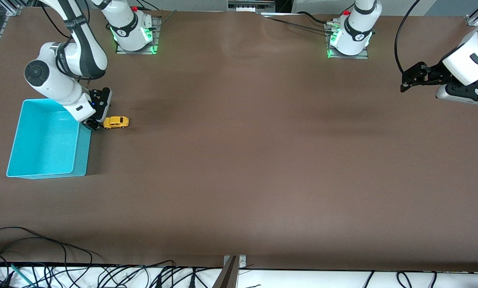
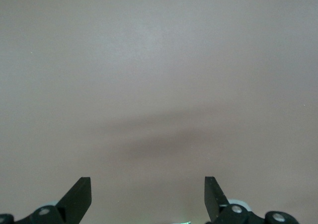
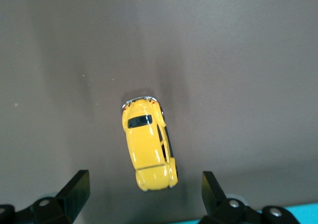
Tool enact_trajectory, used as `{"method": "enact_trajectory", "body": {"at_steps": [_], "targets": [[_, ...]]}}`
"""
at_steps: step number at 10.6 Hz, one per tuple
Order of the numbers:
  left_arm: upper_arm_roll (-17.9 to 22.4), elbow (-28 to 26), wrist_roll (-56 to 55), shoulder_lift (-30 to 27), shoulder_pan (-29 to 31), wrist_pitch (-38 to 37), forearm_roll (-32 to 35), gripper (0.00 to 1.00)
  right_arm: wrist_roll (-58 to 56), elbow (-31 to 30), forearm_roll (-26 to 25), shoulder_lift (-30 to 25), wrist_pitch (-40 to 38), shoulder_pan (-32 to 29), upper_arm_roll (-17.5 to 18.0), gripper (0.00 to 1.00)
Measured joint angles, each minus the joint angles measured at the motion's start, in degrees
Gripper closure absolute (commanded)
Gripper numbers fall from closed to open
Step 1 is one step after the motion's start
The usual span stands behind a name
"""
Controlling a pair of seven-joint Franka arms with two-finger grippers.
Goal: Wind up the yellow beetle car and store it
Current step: 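Lower the right gripper onto the yellow car and grasp it, then lift the car with the right gripper and carry it over the box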
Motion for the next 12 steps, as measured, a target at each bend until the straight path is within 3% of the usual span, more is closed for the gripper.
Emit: {"method": "enact_trajectory", "body": {"at_steps": [5,7,8,9,12], "targets": [[0.0,0.0,0.0,0.0,0.0,-0.3,0.0,0.0,-1.5,-2.6,0.0,5.3,8.6,-0.2,0.3,0.0],[0.0,0.0,0.0,0.0,0.0,-0.3,0.0,0.0,-1.5,-2.7,0.0,6.0,9.6,-0.2,0.4,0.11],[0.0,0.0,0.0,0.0,0.0,-0.3,0.0,0.0,-1.6,-2.7,0.0,6.1,9.7,-0.2,0.4,0.12],[0.0,0.0,0.0,0.0,0.0,-0.3,0.0,0.0,-1.7,-2.7,0.0,6.1,9.8,-0.2,0.5,0.18],[0.0,0.0,0.0,0.0,0.0,-0.3,0.0,0.0,-2.3,-2.8,0.0,6.1,9.8,-0.2,0.7,0.59]]}}
